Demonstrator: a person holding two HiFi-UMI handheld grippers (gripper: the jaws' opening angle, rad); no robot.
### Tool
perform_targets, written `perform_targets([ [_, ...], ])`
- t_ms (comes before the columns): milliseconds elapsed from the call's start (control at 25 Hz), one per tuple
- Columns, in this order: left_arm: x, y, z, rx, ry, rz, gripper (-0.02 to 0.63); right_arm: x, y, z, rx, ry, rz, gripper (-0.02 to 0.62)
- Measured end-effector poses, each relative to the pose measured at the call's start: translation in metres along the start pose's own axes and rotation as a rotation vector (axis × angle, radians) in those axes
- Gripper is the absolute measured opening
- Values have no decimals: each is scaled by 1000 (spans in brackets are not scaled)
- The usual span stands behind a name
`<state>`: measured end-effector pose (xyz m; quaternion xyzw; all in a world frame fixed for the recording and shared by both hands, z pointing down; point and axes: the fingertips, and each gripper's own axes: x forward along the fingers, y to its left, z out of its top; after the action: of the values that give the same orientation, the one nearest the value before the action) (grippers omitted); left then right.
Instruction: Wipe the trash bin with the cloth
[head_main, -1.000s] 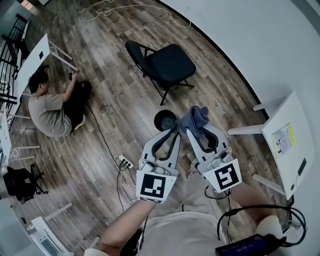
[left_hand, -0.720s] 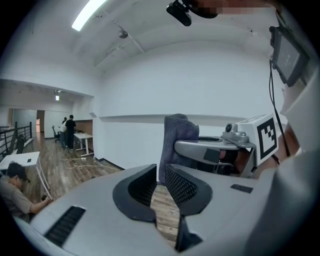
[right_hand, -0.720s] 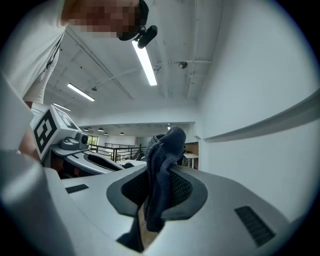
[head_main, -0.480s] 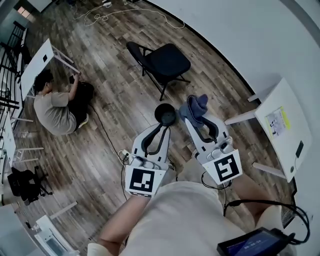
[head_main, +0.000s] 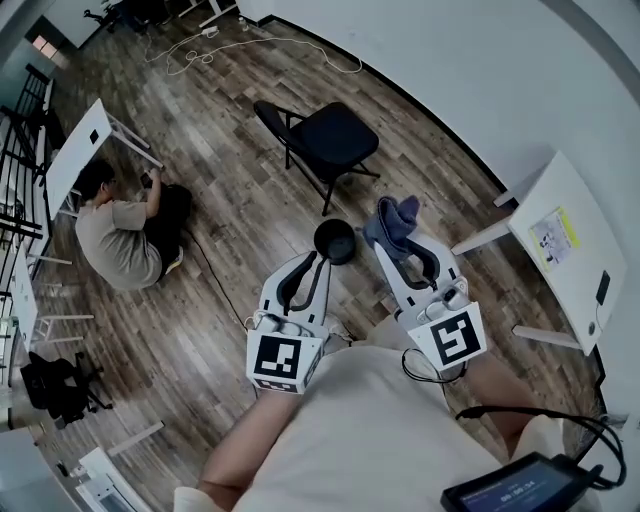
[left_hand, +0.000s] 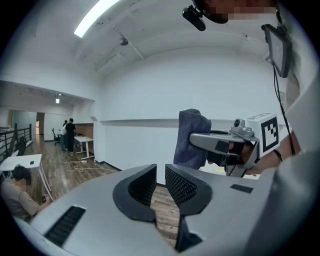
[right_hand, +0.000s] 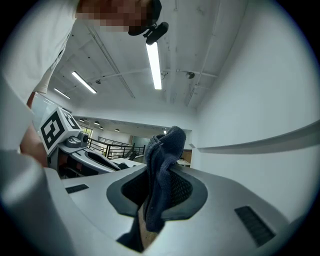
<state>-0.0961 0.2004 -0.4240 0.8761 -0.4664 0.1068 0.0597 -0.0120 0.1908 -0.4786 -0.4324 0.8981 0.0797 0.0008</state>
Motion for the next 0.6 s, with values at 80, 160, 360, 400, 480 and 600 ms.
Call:
perform_targets([
  [80, -4, 0, 0, 3, -6, -8, 66, 0, 4, 4, -5, -9, -6, 63],
  [160, -8, 3, 2, 10, -13, -11, 66, 3, 8, 8, -12, -15, -6, 63],
  [360, -12, 11, 4, 7, -26, -10, 61, 9, 19, 11, -24, -19, 6, 63],
  [400, -12, 10, 3, 10, -29, -9, 61, 8, 19, 10, -23, -17, 8, 63],
  [480, -11, 8, 0, 11, -26, -8, 61, 6, 19, 7, -15, -14, 10, 63],
  [600, -6, 3, -2, 7, -21, -5, 61, 4, 15, 5, -4, -21, 17, 63],
])
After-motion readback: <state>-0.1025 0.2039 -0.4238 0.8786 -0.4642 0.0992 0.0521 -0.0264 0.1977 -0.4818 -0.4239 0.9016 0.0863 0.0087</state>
